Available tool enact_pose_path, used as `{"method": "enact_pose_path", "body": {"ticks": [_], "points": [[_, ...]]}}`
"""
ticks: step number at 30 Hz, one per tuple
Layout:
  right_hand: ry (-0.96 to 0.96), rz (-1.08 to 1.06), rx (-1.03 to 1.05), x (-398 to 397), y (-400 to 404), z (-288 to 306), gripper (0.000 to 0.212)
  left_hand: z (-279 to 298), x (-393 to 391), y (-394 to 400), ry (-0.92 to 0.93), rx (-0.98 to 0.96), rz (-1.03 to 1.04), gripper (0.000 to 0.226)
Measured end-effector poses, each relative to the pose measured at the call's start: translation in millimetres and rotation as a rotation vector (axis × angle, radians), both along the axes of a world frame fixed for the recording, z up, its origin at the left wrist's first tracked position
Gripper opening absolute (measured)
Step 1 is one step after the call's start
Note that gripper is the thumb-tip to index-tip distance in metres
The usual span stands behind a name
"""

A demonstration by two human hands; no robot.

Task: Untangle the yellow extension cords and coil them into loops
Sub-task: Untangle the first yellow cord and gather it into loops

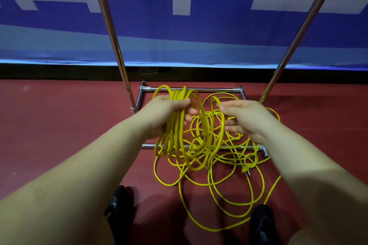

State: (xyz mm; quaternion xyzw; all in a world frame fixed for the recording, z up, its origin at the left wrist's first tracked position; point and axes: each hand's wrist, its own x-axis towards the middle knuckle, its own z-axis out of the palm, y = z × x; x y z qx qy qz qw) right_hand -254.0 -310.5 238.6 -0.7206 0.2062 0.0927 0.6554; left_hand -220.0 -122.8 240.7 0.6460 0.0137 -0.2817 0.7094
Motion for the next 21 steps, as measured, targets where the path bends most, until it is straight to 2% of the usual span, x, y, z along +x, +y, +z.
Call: {"method": "enact_pose_path", "body": {"ticks": [5, 9, 17, 19, 21], "points": [[0.091, -0.117, 0.385, 4.4, 11.4, 4.4, 0.005, -7.3, -16.4, -18.7, 0.003, 0.038, -0.102, 0.011], [0.087, -0.208, 0.435, 5.9, 16.1, 2.3, 0.015, -11.6, -21.6, -22.5, 0.017, 0.016, -0.137, 0.010], [0.102, -0.236, 0.624, 7.1, 13.0, 6.2, 0.015, -7.6, -16.5, -15.4, 0.050, -0.050, -0.182, 0.009], [0.098, -0.141, 0.581, 6.8, 13.5, 6.3, 0.020, -4.5, -13.4, -11.9, 0.044, -0.048, -0.141, 0.010], [0.105, 0.091, 0.295, 4.1, 15.2, 4.8, 0.035, -1.9, -8.8, -8.7, 0.030, -0.052, -0.064, 0.011]]}}
